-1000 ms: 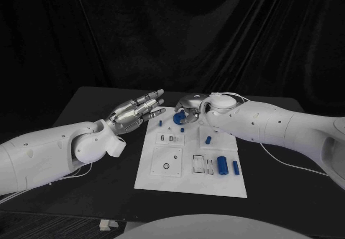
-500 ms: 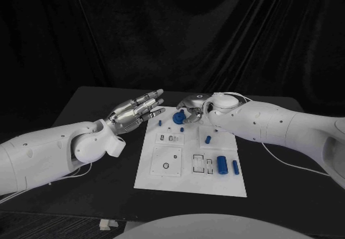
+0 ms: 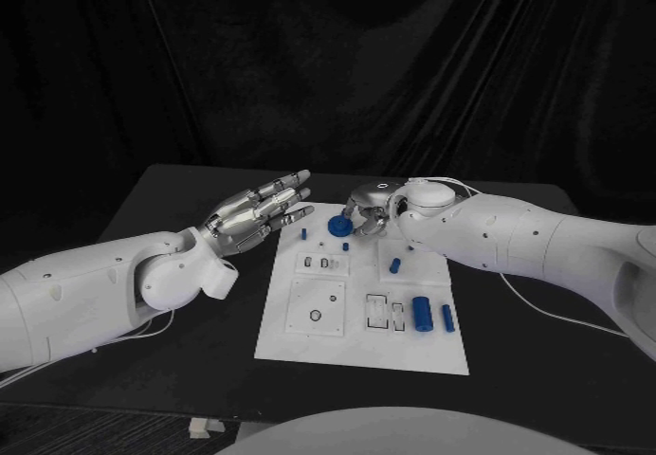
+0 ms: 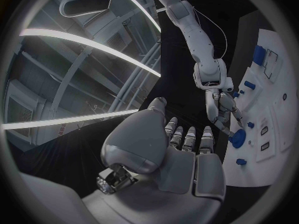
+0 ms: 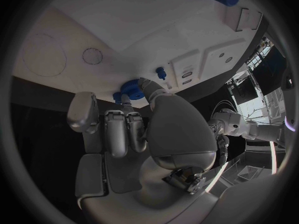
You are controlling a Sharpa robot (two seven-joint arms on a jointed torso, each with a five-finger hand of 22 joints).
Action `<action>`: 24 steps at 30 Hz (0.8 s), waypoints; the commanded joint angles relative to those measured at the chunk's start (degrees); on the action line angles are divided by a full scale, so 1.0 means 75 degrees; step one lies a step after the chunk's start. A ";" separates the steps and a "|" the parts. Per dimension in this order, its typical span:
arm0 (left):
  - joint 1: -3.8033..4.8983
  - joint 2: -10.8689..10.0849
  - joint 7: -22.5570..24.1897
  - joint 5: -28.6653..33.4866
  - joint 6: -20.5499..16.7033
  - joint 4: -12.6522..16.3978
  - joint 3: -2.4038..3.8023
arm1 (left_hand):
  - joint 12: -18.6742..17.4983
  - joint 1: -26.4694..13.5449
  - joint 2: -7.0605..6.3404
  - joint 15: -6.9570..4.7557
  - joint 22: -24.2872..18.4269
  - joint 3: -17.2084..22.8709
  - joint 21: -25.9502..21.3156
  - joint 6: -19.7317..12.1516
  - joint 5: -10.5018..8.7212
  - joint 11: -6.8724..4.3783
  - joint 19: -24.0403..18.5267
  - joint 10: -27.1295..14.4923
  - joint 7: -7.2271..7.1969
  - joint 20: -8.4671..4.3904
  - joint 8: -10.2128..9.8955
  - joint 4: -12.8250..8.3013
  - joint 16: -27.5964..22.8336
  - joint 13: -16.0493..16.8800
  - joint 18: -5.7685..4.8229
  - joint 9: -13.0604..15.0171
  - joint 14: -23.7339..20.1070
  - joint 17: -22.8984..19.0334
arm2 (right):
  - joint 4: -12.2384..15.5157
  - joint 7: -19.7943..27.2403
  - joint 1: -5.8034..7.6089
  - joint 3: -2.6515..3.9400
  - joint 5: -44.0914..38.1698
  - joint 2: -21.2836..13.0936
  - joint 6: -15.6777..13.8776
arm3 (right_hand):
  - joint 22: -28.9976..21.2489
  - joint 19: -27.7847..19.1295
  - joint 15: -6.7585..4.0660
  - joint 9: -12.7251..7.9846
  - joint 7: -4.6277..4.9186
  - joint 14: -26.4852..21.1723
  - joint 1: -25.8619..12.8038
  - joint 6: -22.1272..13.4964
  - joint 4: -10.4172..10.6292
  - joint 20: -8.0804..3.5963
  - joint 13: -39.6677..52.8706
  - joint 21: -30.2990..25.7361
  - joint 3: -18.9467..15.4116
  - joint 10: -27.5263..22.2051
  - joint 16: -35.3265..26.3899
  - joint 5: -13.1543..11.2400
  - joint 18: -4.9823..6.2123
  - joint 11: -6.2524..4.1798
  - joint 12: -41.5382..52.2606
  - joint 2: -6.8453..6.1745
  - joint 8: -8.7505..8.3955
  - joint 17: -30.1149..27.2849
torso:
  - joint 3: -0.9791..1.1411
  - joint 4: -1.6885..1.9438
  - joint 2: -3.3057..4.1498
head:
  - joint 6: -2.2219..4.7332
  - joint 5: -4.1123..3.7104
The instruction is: Assemble the parts on the task board
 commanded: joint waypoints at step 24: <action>-0.0086 -0.0142 0.0035 0.0014 0.0018 0.0029 0.0007 | 0.0012 0.0052 0.0016 0.0048 -0.0008 0.0004 -0.0026 0.0032 0.0038 0.0044 -0.0004 -0.0002 0.0054 0.0063 0.0057 -0.0054 -0.0028 0.0002 0.0116 0.0013 -0.0002 -0.0007 | 0.3554 -0.0359 0.0833 -0.0020 0.0292 -0.3370 -0.1330 | 0.0593 0.0302 -0.0072 0.0014 -0.0099 0.0814 -0.0130 0.0065 0.0239 -0.0009 0.2012 0.0247 -0.0205 0.0801 0.0220 -0.1257 0.0070 -0.0077 0.0027 -0.0055 -0.0257 0.2011 | -0.0011 -0.0029 -0.0029 | 0.0139 -0.0005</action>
